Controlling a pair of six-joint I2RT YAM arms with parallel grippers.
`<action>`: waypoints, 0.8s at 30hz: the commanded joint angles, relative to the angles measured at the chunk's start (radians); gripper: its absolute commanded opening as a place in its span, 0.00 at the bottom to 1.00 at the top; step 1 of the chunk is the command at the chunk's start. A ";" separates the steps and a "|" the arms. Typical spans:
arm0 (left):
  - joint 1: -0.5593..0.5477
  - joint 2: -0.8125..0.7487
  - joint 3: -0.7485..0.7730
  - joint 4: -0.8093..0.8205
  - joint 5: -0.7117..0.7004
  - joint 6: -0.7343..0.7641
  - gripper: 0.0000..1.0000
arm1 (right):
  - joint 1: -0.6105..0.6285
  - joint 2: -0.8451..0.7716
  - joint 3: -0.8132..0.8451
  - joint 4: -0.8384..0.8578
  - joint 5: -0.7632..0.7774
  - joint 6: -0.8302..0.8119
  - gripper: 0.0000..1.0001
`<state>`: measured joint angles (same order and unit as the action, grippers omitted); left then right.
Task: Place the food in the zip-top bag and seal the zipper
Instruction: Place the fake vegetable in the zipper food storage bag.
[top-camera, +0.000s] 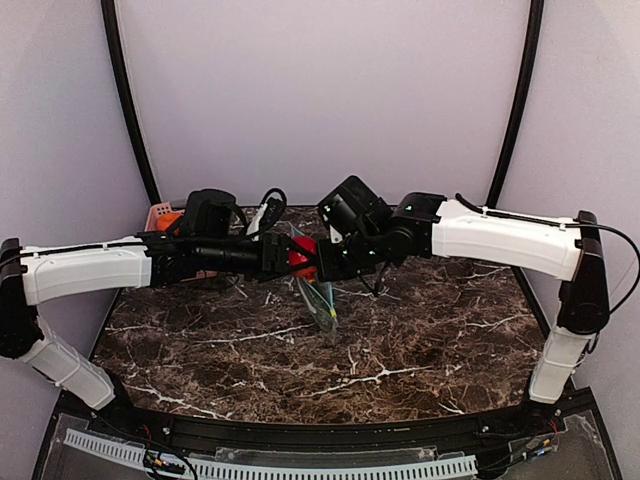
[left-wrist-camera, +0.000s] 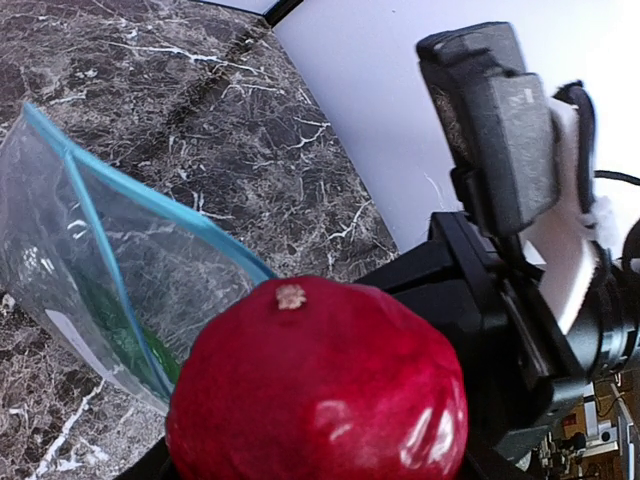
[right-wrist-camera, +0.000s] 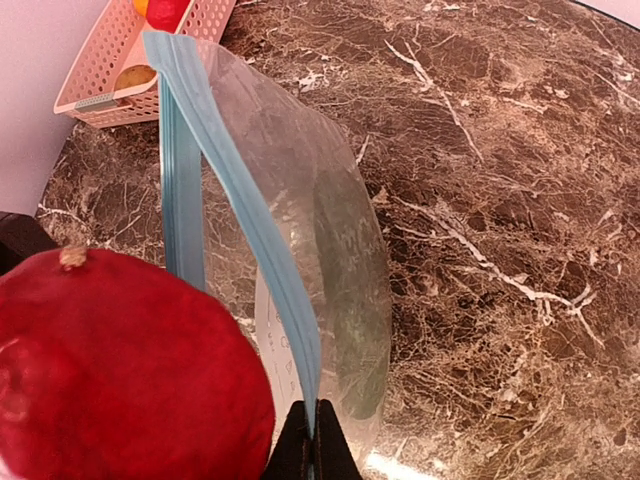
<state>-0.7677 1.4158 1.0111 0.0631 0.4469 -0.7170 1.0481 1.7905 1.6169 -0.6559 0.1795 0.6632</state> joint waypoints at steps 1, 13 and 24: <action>-0.005 0.032 0.025 0.017 -0.050 -0.011 0.63 | 0.019 -0.032 -0.007 0.057 -0.025 -0.017 0.00; -0.004 0.093 0.067 -0.166 -0.166 0.052 0.62 | 0.035 -0.010 -0.002 0.080 -0.044 -0.031 0.00; -0.005 0.152 0.095 -0.272 -0.206 0.090 0.62 | 0.050 -0.021 -0.021 0.090 -0.041 -0.032 0.00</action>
<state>-0.7689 1.5665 1.0828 -0.1364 0.2749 -0.6605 1.0851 1.7905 1.6112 -0.6182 0.1520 0.6395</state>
